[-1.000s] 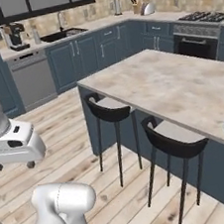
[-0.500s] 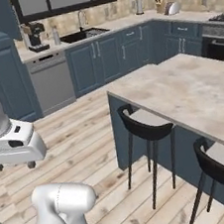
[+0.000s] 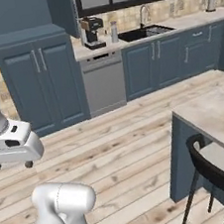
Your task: There is a tray on the dining counter. Grab the cup, mug, and pitcher and place them on the tray. The pitcher may be placed next to the tray if it cannot fit the tray.
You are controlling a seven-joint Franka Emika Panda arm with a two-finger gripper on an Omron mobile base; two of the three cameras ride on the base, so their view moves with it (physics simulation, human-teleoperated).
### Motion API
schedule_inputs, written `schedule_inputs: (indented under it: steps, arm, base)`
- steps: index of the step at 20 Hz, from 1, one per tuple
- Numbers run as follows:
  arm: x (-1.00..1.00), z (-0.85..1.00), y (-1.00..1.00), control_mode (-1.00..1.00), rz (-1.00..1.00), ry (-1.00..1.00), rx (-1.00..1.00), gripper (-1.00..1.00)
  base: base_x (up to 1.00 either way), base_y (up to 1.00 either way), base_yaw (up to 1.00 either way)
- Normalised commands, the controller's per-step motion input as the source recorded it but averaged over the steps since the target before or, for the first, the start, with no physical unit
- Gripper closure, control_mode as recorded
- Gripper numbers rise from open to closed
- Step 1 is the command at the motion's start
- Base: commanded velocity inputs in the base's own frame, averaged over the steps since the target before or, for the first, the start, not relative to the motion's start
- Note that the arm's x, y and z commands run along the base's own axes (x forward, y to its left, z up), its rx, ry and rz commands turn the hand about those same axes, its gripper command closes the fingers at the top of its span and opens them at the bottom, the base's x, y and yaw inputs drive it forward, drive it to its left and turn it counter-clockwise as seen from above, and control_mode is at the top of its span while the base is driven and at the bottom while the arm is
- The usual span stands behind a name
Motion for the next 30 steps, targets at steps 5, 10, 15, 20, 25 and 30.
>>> schedule_inputs:
  steps: [5, 10, 15, 20, 25, 30]
  arm:
    - [0.0, 0.0, 0.0, 1.0, 0.0, 0.0, 0.0, -1.0]
    - [0.0, 0.0, 0.0, 1.0, 0.0, 0.0, 0.0, -1.0]
    - [0.0, 0.0, 0.0, 1.0, 0.0, 0.0, 0.0, -1.0]
    - [0.0, 0.0, 0.0, 1.0, 0.0, 0.0, 0.0, -1.0]
    - [0.0, 0.0, 0.0, 1.0, 0.0, 0.0, 0.0, -1.0]
    - [0.0, 0.0, 0.0, 1.0, 0.0, 0.0, 0.0, -1.0]
  base:
    - [1.0, 0.25, 0.43]
    - [0.93, 0.22, 0.01]
    - [0.88, 0.52, -0.44]
    - [0.74, 0.71, -0.67]
    - [0.61, 0.7, -0.77]
    - [0.35, 0.56, -0.85]
